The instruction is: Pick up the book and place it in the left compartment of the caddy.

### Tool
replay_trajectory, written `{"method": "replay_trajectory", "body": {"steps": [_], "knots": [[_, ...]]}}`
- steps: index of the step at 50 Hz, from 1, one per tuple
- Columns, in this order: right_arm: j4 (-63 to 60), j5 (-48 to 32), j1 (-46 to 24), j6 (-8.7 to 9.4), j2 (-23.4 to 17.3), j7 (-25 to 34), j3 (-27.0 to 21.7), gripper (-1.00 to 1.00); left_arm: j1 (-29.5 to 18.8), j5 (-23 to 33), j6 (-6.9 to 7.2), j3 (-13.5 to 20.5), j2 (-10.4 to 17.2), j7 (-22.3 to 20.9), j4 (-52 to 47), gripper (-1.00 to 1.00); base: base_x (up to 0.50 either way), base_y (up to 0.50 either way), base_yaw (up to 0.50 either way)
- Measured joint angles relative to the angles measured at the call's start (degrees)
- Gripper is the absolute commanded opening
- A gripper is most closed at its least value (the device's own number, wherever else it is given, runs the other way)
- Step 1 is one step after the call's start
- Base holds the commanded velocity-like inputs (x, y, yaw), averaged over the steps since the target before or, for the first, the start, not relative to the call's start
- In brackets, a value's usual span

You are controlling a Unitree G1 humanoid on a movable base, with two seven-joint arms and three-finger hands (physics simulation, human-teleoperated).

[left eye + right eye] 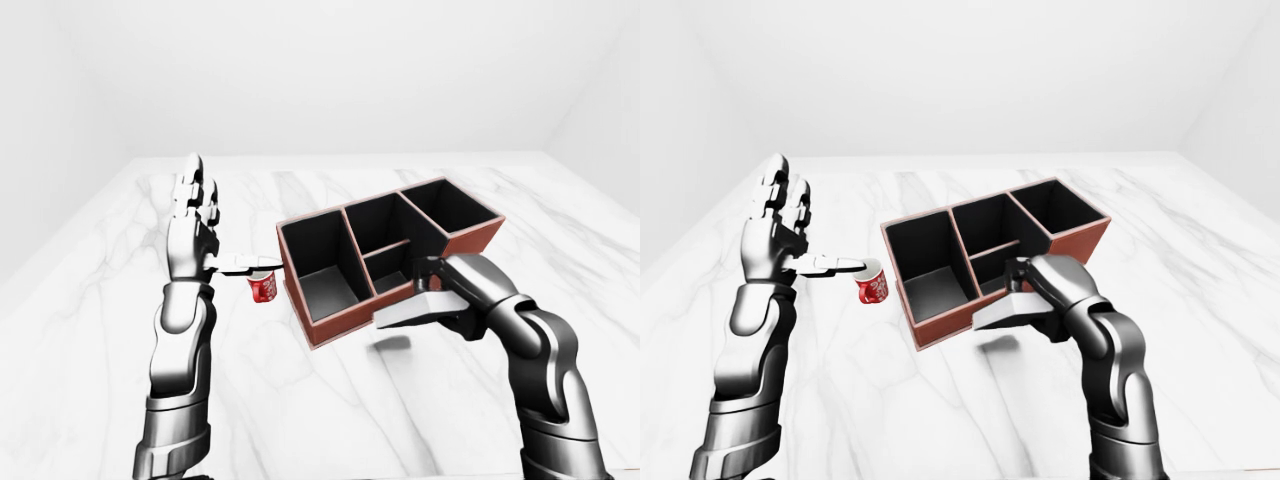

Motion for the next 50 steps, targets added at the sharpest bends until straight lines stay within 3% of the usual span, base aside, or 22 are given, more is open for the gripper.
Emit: {"method": "replay_trajectory", "body": {"steps": [19,50], "knots": [[-1.9,8.0,-13.0,0.00,-2.1,0.0,2.3,-1.00,-0.5,0.0,0.00,0.4,0.4,0.0,-0.6,1.00,0.00,0.00,0.00],[26.4,2.7,-39.8,0.00,-0.4,0.0,10.1,-1.00,0.4,-0.3,0.00,0.9,0.6,0.0,-0.7,1.00,0.00,0.00,0.00]]}}
